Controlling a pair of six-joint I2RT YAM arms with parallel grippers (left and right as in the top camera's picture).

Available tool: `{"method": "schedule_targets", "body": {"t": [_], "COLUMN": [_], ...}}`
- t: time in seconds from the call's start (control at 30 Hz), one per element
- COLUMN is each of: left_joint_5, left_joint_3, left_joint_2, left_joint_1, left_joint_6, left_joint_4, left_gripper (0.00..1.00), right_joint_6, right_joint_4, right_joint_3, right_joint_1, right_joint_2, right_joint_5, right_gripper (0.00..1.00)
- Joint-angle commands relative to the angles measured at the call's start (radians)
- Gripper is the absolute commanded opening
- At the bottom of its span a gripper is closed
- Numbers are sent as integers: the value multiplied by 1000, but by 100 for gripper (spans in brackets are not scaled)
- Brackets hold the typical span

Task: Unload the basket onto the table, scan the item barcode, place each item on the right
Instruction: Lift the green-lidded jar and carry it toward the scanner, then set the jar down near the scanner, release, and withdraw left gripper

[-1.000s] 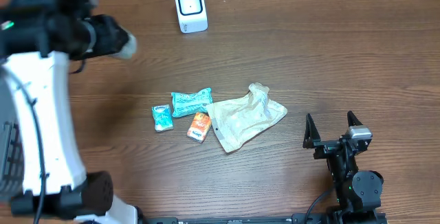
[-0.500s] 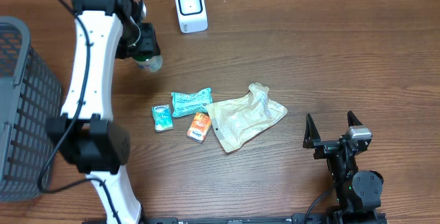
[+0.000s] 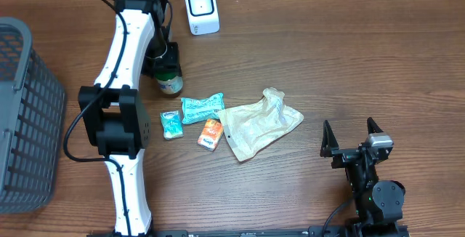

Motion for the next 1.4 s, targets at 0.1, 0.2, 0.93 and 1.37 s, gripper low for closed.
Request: {"method": "schedule_targets", "body": {"t": [0.1,0.2,0.93,1.37], "left_joint_5": [-6,-5,-27,8], "left_joint_3": [6,6,68,67], "left_joint_2": [4,4,-365,-637], "left_joint_1": [-6,-6,17,245], "left_joint_6": [-22,-21,11,151], "left_joint_4": [-30,-35,-54,-163], "left_gripper": [57,64,97,100], "right_joint_6": [-1,-1,-1,-1], "right_joint_4": [3,3,3,3], "right_joint_3": [-10,-10,-10,-10], "right_joint_1": [-3,-3,-3,-3], "right_joint_2": [-7,-7,-7,-7], "right_joint_5": [9,9,9,9], "right_gripper": [100,100,100,100]}}
